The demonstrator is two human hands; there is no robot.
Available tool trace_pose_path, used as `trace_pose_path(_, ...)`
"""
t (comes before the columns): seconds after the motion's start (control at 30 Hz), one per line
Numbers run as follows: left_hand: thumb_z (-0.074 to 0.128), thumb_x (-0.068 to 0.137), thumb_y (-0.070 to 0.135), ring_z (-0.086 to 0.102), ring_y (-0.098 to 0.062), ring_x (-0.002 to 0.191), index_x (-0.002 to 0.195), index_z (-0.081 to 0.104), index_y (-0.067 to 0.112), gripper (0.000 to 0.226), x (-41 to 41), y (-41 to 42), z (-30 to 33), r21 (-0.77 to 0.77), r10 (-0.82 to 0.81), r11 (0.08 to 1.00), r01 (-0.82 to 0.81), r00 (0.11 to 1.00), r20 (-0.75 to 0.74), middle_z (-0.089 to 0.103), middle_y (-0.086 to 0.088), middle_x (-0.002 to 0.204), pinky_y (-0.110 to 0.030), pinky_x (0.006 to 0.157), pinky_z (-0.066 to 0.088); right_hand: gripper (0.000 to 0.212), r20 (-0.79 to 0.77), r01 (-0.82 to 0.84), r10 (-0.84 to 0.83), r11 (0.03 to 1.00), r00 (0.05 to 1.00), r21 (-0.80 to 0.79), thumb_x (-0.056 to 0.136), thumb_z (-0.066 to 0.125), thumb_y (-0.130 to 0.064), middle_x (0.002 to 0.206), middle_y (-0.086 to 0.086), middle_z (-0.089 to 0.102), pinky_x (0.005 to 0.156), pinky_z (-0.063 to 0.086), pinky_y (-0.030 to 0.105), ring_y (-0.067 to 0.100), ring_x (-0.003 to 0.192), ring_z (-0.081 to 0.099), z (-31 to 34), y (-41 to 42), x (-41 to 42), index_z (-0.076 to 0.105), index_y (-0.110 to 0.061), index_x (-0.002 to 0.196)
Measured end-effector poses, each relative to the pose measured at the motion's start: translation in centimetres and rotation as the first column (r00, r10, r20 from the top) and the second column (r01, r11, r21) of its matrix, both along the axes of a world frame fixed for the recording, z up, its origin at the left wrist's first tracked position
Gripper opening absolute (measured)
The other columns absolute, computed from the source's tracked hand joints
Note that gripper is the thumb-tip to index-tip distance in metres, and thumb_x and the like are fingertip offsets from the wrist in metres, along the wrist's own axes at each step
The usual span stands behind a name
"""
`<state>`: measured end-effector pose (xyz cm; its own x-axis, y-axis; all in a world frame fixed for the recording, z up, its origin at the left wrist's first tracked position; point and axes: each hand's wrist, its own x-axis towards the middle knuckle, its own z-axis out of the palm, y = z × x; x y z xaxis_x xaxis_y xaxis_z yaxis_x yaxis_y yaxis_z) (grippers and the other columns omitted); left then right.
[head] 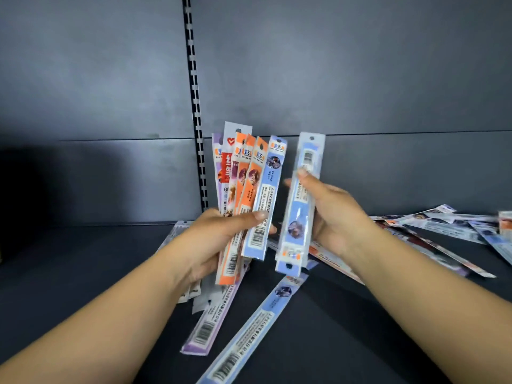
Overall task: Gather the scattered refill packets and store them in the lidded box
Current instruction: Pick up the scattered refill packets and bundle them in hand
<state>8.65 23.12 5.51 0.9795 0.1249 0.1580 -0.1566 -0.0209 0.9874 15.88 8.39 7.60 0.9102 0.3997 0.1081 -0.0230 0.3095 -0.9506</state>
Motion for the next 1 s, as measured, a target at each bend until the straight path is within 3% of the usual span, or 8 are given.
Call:
trace_pose_path(0.1, 0.064, 0.069, 0.019, 0.071, -0.012, 0.067, 0.092, 0.062, 0.016, 0.023, -0.3, 0.0, 0.2, -0.054, -0.030, 0.998, 0.029, 0.999, -0.023, 0.075, -0.003, 0.073, -0.027, 0.058, 0.056, 0.020, -0.004, 0.138, -0.138, 0.990, 0.990, 0.008, 0.081, 0.064, -0.029, 0.061, -0.006, 0.071, 0.044, 0.048, 0.017, 0.005, 0.050, 0.063, 0.4, -1.2, 0.5, 0.066, -0.014, 0.094)
trace_pose_path(0.2, 0.055, 0.080, 0.011, 0.070, -0.014, 0.060, 0.092, 0.059, 0.012, 0.013, -0.2, -0.3, 0.2, -0.121, -0.061, 0.991, 0.056, 0.997, -0.040, 0.074, -0.005, 0.067, -0.023, 0.051, 0.055, 0.018, 0.042, 0.118, -0.120, 0.992, 0.992, 0.037, 0.086, 0.059, -0.025, 0.058, -0.008, 0.071, 0.054, 0.051, 0.020, 0.001, 0.052, 0.066, 0.4, -1.5, 0.6, 0.062, -0.012, 0.098)
trace_pose_path(0.33, 0.062, 0.067, 0.013, 0.047, -0.010, 0.039, 0.086, 0.060, 0.011, 0.020, -0.2, -0.5, 0.3, -0.238, -0.142, 0.962, 0.130, 0.989, -0.032, 0.053, 0.000, 0.049, -0.021, 0.043, 0.045, 0.016, 0.125, 0.005, -0.006, 1.000, 0.992, 0.006, 0.090, 0.052, -0.028, 0.063, -0.008, 0.073, 0.059, 0.050, 0.021, 0.002, 0.063, 0.068, 0.3, -0.9, 0.2, 0.061, -0.016, 0.086)
trace_pose_path(0.53, 0.065, 0.069, 0.012, 0.041, -0.007, 0.039, 0.082, 0.068, 0.010, 0.014, 0.2, -0.1, 0.2, -0.331, -0.164, 0.931, 0.153, 0.986, -0.005, 0.043, 0.003, 0.048, -0.020, 0.044, 0.041, 0.025, 0.147, -0.098, 0.096, 0.995, 0.984, 0.006, 0.090, 0.049, -0.031, 0.076, -0.007, 0.070, 0.069, 0.051, 0.024, 0.008, 0.072, 0.064, 0.0, -0.2, 0.0, 0.068, -0.017, 0.082)
trace_pose_path(0.63, 0.070, 0.068, 0.008, 0.053, -0.010, 0.043, 0.063, 0.067, 0.015, 0.009, 0.0, -0.4, 0.4, -0.324, -0.151, 0.935, 0.142, 0.989, -0.004, 0.056, 0.000, 0.054, -0.022, 0.044, 0.047, 0.019, 0.126, -0.145, 0.143, 0.989, 0.982, 0.009, 0.088, 0.053, -0.025, 0.066, -0.006, 0.069, 0.058, 0.054, 0.024, 0.006, 0.059, 0.064, 0.0, -0.3, -0.1, 0.069, -0.015, 0.086)
trace_pose_path(0.73, 0.063, 0.062, 0.014, 0.069, -0.014, 0.060, 0.073, 0.068, 0.013, 0.012, 0.0, -0.2, 0.3, -0.286, -0.107, 0.953, 0.100, 0.994, -0.011, 0.073, -0.006, 0.072, -0.021, 0.048, 0.052, 0.014, 0.096, -0.161, 0.155, 0.985, 0.983, 0.060, 0.087, 0.056, -0.013, 0.066, -0.003, 0.073, 0.049, 0.054, 0.021, 0.005, 0.056, 0.067, 0.1, -0.5, -0.2, 0.068, -0.008, 0.091)
trace_pose_path(0.9, 0.065, 0.061, 0.015, 0.065, -0.012, 0.059, 0.075, 0.074, 0.015, 0.018, -0.3, -0.7, 0.2, -0.217, -0.111, 0.970, 0.109, 0.994, 0.007, 0.074, -0.005, 0.076, -0.020, 0.043, 0.047, 0.019, 0.067, -0.271, 0.266, 0.958, 0.962, 0.089, 0.087, 0.055, -0.016, 0.082, 0.017, 0.071, 0.063, 0.059, 0.047, 0.029, 0.068, 0.069, 0.1, -0.4, -0.4, 0.067, -0.005, 0.097)
trace_pose_path(1.0, 0.069, 0.055, 0.014, 0.058, -0.011, 0.056, 0.070, 0.074, 0.015, 0.015, -0.2, -1.0, 0.0, -0.184, -0.060, 0.981, 0.065, 0.998, 0.032, 0.071, -0.002, 0.069, -0.020, 0.046, 0.044, 0.024, 0.061, -0.282, 0.277, 0.955, 0.959, 0.095, 0.087, 0.055, -0.023, 0.089, 0.017, 0.070, 0.071, 0.057, 0.049, 0.028, 0.074, 0.067, -0.1, 0.0, -0.4, 0.064, -0.007, 0.102)
